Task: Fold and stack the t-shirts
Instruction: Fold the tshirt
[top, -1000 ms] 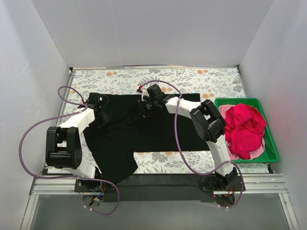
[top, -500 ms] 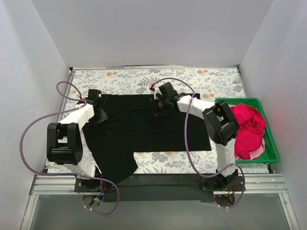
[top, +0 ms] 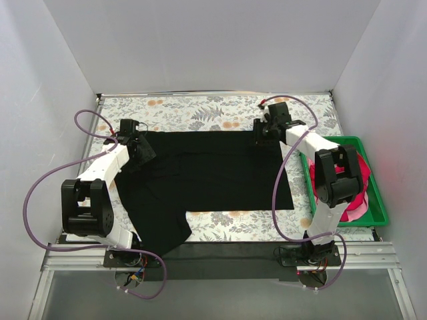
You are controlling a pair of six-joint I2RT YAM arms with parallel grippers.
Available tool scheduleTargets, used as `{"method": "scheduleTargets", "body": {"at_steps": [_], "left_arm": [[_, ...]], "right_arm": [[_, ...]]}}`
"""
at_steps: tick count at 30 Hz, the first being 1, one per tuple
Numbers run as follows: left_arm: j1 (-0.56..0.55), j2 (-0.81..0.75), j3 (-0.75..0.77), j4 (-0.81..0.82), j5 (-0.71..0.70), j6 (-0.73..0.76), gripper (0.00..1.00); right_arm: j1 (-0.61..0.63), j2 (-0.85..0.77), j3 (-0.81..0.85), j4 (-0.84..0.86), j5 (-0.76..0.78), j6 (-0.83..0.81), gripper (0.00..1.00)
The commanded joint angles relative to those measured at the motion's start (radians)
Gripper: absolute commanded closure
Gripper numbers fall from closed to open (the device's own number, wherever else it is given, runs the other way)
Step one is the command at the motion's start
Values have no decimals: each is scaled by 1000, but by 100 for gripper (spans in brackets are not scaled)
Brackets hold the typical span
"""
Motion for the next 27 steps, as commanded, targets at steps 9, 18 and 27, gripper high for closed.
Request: {"method": "scheduleTargets", "body": {"at_steps": [9, 18, 27], "left_arm": [[-241, 59, 73, 58, -39, -32, 43], [-290, 82, 74, 2, -245, -10, 45], [-369, 211, 147, 48, -148, -10, 56]], "right_arm": [[-70, 18, 17, -18, 2, 28, 68], [-69, -40, -44, -26, -1, 13, 68], [-69, -71, -81, -33, -7, 19, 68]]}}
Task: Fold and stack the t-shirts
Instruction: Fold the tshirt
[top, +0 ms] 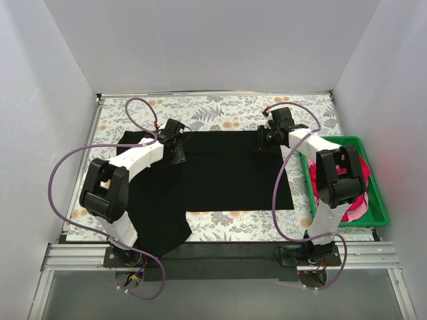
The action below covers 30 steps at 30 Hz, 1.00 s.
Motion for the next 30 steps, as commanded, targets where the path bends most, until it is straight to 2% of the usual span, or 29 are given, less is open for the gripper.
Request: {"method": "scheduleTargets", "body": {"at_steps": [1, 11, 14, 15, 18, 25, 30], "left_arm": [[-11, 47, 37, 9, 10, -3, 59], [-20, 102, 43, -6, 42, 5, 73], [-25, 104, 45, -26, 45, -8, 83], [-26, 102, 49, -31, 50, -9, 91], [-27, 96, 78, -63, 57, -25, 100], [-31, 113, 180, -163, 123, -66, 100], [-30, 125, 187, -186, 177, -91, 100]], "right_arm": [[0, -66, -18, -2, -17, 2, 68], [0, -107, -75, -5, -11, 8, 68], [0, -115, -84, -2, -7, 8, 68], [-2, -118, -85, -4, -5, 8, 68], [-2, -124, -88, -4, -2, 8, 68], [0, -136, -88, -4, 2, 7, 68], [0, -144, -91, -4, 7, 2, 68]]}}
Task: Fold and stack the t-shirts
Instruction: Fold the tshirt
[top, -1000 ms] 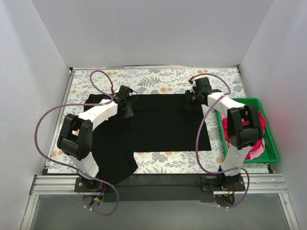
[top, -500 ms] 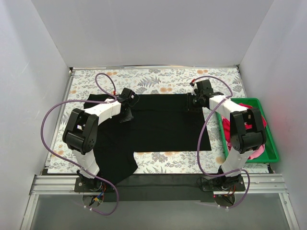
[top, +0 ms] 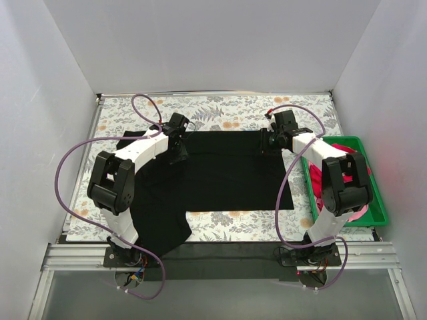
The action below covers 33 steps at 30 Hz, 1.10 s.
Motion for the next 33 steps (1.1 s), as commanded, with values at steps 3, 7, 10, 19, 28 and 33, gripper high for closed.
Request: {"method": "scheduleTargets", "body": {"at_steps": [3, 7, 10, 19, 28, 33], "left_arm": [[-7, 10, 19, -48, 85, -33, 95], [-12, 5, 9, -21, 140, -51, 95], [-11, 13, 16, -10, 169, -59, 94], [43, -21, 125, 7, 82, -51, 46], [361, 19, 131, 211, 19, 19, 36], [457, 115, 177, 276, 21, 59, 49]], "right_arm": [[0, -43, -8, 9, 7, -2, 68], [0, -36, 8, 7, 14, -7, 68], [0, -29, 27, 7, 24, -8, 68], [-38, 39, 127, 9, 112, -7, 66], [-146, 161, 266, 10, 139, 7, 62], [-172, 237, 340, 12, 92, -14, 64]]}}
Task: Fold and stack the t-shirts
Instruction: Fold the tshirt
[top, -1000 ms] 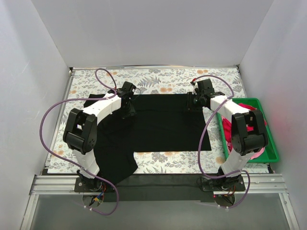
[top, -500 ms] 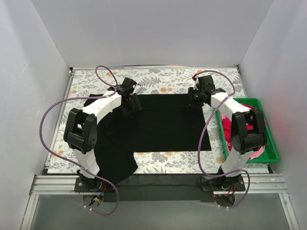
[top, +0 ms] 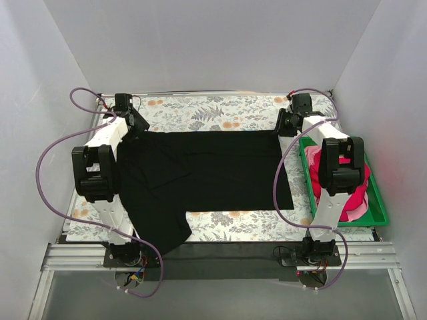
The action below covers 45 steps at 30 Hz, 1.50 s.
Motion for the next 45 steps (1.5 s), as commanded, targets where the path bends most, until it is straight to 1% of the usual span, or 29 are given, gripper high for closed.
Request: {"method": "scheduleTargets", "body": {"at_steps": [1, 2, 3, 6, 11, 12, 16, 21, 23, 24, 27, 30, 32, 36, 37, 41, 45], "left_arm": [[24, 64, 40, 105, -16, 61, 51], [30, 93, 42, 114, -22, 66, 53], [43, 107, 52, 120, -28, 71, 58], [63, 168, 71, 148, -47, 97, 63], [101, 241, 77, 154, -93, 98, 67], [122, 248, 71, 151, -94, 89, 67], [175, 251, 17, 152, -99, 80, 68], [207, 265, 31, 152, -87, 89, 67], [204, 268, 60, 149, -55, 92, 64], [204, 265, 66, 151, -18, 92, 59], [199, 241, 92, 152, 27, 95, 51], [192, 196, 103, 154, 42, 101, 45], [186, 170, 100, 156, 53, 101, 43], [170, 107, 59, 174, 28, 123, 42], [166, 106, 51, 174, 19, 132, 43], [156, 104, 22, 175, -22, 144, 50], [153, 125, 14, 183, -45, 152, 50]], "right_arm": [[-10, 54, 85, 15, -31, -16, 65], [-10, 66, 94, 15, -37, -15, 65], [-12, 80, 103, 15, -53, -10, 66], [-15, 127, 128, 15, -68, 10, 67], [-39, 212, 148, 14, -62, 56, 68], [-47, 219, 145, 14, -62, 83, 68], [-76, 249, 143, 9, -39, 104, 68], [-84, 273, 178, -5, -25, 88, 68], [-85, 279, 197, -9, -41, 78, 68], [-84, 279, 204, -11, -60, 73, 68], [-84, 266, 237, -11, -99, 53, 68], [-78, 220, 250, -11, -157, 50, 68], [-68, 192, 246, -11, -163, 48, 68], [-22, 131, 217, -9, -182, 53, 67], [-13, 123, 209, -9, -189, 56, 67], [41, 94, 156, -8, -215, 73, 68], [91, 103, 108, -6, -217, 99, 68]]}}
